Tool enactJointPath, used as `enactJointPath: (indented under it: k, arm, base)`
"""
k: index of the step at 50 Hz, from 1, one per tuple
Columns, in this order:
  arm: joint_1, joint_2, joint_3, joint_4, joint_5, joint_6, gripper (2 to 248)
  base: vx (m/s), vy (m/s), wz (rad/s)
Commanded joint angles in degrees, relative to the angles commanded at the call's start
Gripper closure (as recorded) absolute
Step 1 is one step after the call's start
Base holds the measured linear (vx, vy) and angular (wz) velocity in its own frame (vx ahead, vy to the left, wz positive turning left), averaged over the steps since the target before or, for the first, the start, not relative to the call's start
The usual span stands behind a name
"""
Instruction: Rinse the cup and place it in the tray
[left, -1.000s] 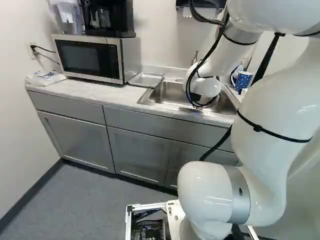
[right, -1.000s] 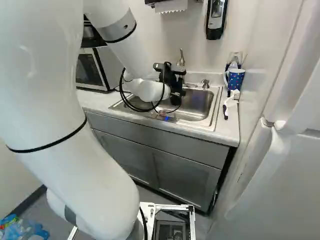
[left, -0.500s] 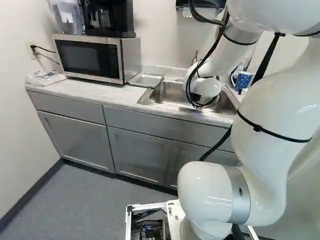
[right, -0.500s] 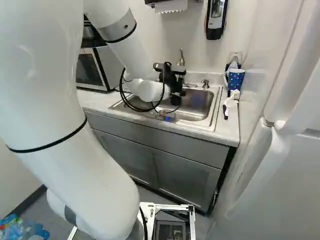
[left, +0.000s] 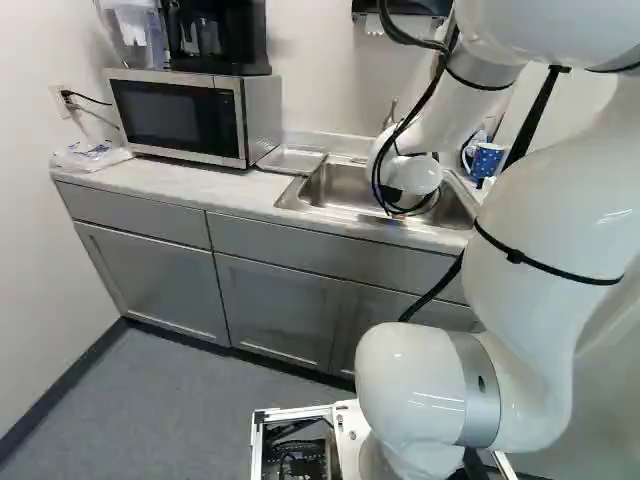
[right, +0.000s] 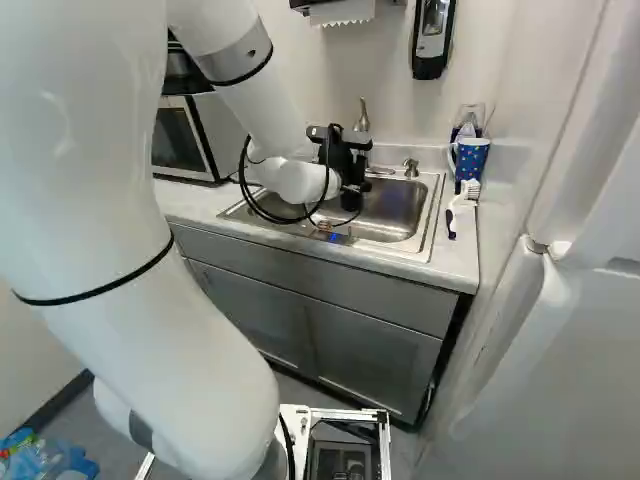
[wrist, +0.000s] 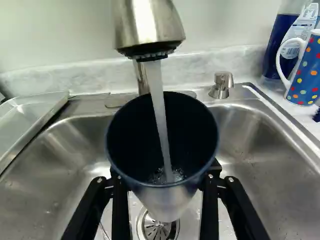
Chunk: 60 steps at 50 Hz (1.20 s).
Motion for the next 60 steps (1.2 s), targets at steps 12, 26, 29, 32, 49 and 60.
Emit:
enactJointPath:
  k: [12,26,29,32,49,60]
  arm:
    - [0.0,0.0,0.0,0.0,0.0,0.0,126]
    - [0.0,0.0,0.0,0.0,0.0,0.0,126]
    - [0.0,0.0,0.0,0.0,0.0,0.0,126]
    - [0.0,0.0,0.0,0.0,0.0,0.0,126]
    - [0.0,0.0,0.0,0.0,0.0,0.0,126]
    - [0.0,0.0,0.0,0.0,0.0,0.0,126]
  base:
    - [0.000,0.000,0.000]
    - [0.000,0.000,0.000]
    - [0.000,0.000,0.000]
    - [0.000,0.000,0.000]
    - [0.000,0.000,0.000]
    - [0.000,0.000,0.000]
